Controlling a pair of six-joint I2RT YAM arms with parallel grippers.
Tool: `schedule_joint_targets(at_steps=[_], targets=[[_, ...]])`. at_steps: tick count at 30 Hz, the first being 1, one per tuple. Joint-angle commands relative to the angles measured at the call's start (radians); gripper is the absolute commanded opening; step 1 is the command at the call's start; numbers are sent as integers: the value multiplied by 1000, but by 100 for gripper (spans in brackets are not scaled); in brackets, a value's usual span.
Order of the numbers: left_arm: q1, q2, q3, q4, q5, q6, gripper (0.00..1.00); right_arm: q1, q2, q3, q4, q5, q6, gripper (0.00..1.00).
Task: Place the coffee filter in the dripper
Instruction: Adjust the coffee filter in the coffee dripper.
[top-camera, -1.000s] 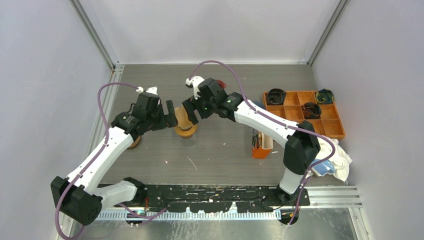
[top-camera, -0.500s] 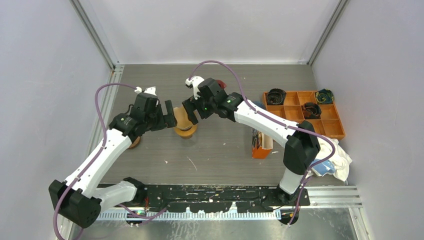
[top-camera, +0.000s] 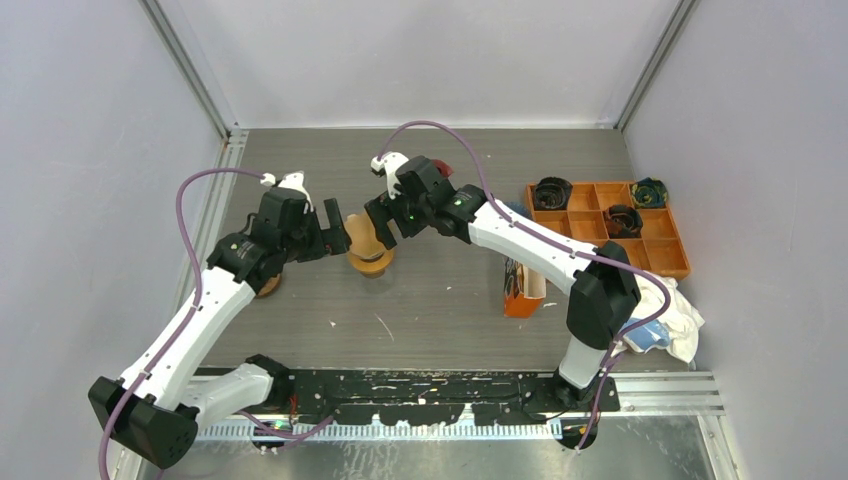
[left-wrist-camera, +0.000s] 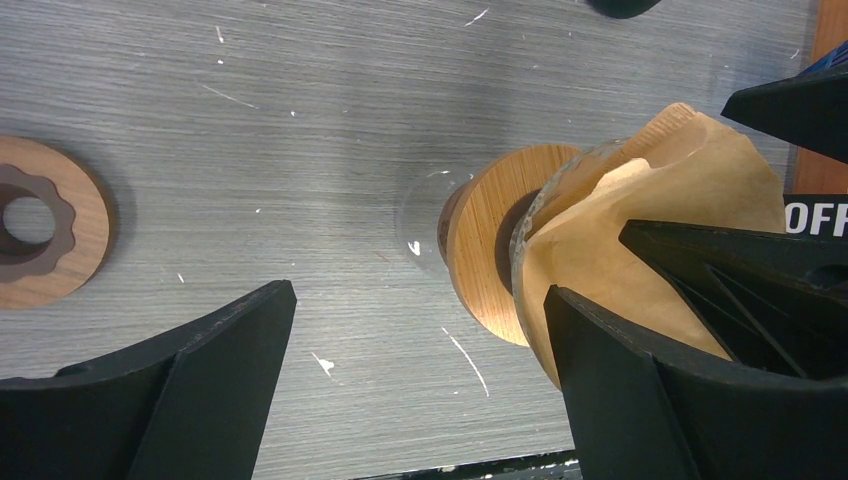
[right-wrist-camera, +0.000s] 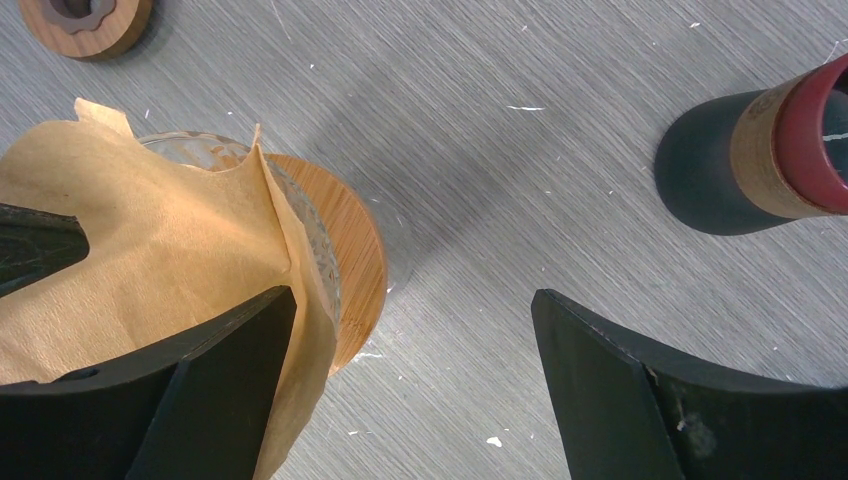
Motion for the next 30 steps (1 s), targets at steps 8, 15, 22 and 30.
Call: schedule_joint_targets(at_steps=[8, 15, 22, 30], targets=[[7, -6, 43, 23, 1, -4, 99, 2, -47, 46, 37, -36, -19, 95], [6, -3, 41, 21, 5, -4, 99, 1, -67, 47, 48, -57, -17, 96], [6, 4, 42, 22, 6, -4, 99, 1, -88, 44, 63, -66, -18, 96], [6, 1, 46, 26, 8, -5, 99, 2, -130, 20, 103, -80, -20, 97]])
